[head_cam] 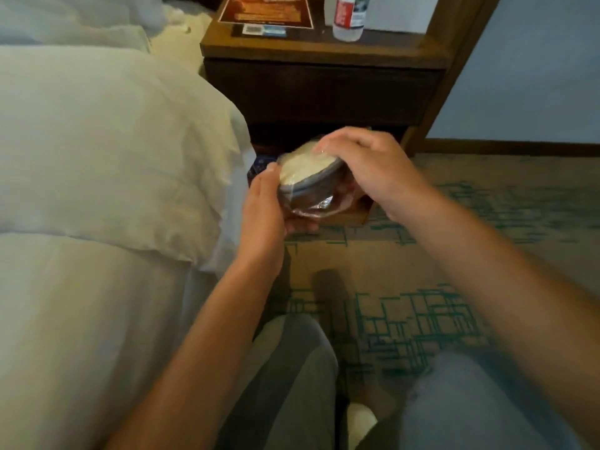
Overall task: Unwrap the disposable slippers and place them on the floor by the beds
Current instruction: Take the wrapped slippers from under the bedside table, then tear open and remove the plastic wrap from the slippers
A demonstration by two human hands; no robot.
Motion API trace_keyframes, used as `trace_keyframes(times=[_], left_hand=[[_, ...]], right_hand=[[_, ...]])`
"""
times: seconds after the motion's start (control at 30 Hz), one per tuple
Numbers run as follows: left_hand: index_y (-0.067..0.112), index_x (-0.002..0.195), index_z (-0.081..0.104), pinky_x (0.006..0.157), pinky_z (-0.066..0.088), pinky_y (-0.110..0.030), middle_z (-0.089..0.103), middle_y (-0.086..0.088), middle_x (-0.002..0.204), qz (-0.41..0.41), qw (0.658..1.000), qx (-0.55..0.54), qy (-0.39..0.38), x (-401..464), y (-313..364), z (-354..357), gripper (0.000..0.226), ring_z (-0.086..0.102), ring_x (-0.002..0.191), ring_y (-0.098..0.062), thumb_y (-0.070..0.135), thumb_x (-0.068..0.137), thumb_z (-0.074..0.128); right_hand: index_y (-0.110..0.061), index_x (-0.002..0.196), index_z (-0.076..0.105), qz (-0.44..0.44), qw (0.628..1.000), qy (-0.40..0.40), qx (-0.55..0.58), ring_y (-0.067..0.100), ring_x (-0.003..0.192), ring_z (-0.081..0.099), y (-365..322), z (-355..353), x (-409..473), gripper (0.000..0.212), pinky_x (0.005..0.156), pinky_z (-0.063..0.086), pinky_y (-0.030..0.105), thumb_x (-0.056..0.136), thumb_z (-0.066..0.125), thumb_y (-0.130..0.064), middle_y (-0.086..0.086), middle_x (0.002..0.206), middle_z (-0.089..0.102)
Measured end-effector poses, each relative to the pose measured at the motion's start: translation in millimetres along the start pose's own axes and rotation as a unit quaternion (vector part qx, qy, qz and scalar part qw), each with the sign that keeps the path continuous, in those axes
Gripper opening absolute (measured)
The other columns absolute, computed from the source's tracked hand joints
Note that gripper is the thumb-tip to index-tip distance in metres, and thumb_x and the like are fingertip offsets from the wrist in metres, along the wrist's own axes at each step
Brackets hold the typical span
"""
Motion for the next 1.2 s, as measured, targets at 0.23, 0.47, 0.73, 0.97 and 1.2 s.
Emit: trace_keyframes(times=[0.23, 0.47, 0.73, 0.97, 1.2], left_hand=[[0.022, 0.103, 0.072, 0.045, 0.049, -0.031, 0.071, -0.018, 0.074, 0.046, 0.974, 0.155, -0.160, -25.9, -13.4, 16.6, 0.069, 0.061, 0.053, -0.028, 0.067, 0.099, 0.020], [0.023, 0.113, 0.065, 0.061, 0.050, -0.024, 0.062, 0.006, 0.076, 0.180, 0.954, 0.199, -0.137, -45.0, -15.8, 19.4, 0.048, 0.062, 0.069, -0.009, 0.063, 0.092, 0.048], [0.022, 0.151, 0.037, 0.109, 0.048, -0.042, 0.051, 0.006, 0.148, 0.224, 0.889, 0.228, -0.330, -73.5, -14.2, 59.5, 0.091, 0.051, 0.137, -0.014, 0.059, 0.076, 0.073], [0.021, 0.111, 0.062, 0.071, 0.049, -0.010, 0.068, 0.024, 0.090, 0.288, 0.912, 0.209, -0.203, -78.1, -13.6, 31.2, 0.015, 0.066, 0.086, 0.007, 0.021, 0.096, 0.059], [0.031, 0.086, 0.067, 0.058, 0.052, -0.028, 0.070, 0.007, 0.075, 0.179, 0.921, 0.251, -0.237, -65.4, -19.1, 19.2, 0.012, 0.066, 0.066, -0.009, 0.034, 0.096, 0.063]], right_hand=[[-0.018, 0.077, 0.073, 0.040, 0.993, 0.114, 0.004, 0.011, 0.076, 0.067, 22.9, -27.7, -25.7, 0.027, 0.066, 0.051, 0.030, 0.092, 0.058, -0.035, -0.002, 0.076, 0.066], [-0.014, 0.072, 0.074, 0.132, 0.973, 0.158, 0.101, 0.021, 0.058, 0.061, 74.8, -44.6, -73.9, 0.045, 0.057, 0.048, 0.034, 0.097, 0.053, -0.045, 0.009, 0.066, 0.063], [-0.017, 0.059, 0.067, 0.181, 0.932, 0.220, 0.224, 0.011, 0.042, 0.058, 54.3, -50.7, -102.6, 0.055, 0.045, 0.046, 0.023, 0.101, 0.051, -0.047, -0.004, 0.049, 0.060], [-0.017, 0.071, 0.061, 0.148, 0.958, 0.164, 0.185, 0.009, 0.034, 0.033, 54.3, -27.1, -108.9, 0.043, 0.038, 0.017, 0.023, 0.103, 0.050, -0.043, -0.003, 0.048, 0.042], [-0.024, 0.117, 0.063, -0.078, 0.984, 0.157, -0.031, 0.008, 0.044, 0.040, 27.2, -32.5, -115.1, 0.024, 0.042, 0.032, 0.030, 0.100, 0.056, -0.040, -0.005, 0.056, 0.051]])
Point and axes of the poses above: each hand's wrist, its own x-axis towards the middle knuckle, its own z-axis out of the palm, y = z × x, the point moved 6 cm from there along x, towards the middle knuckle
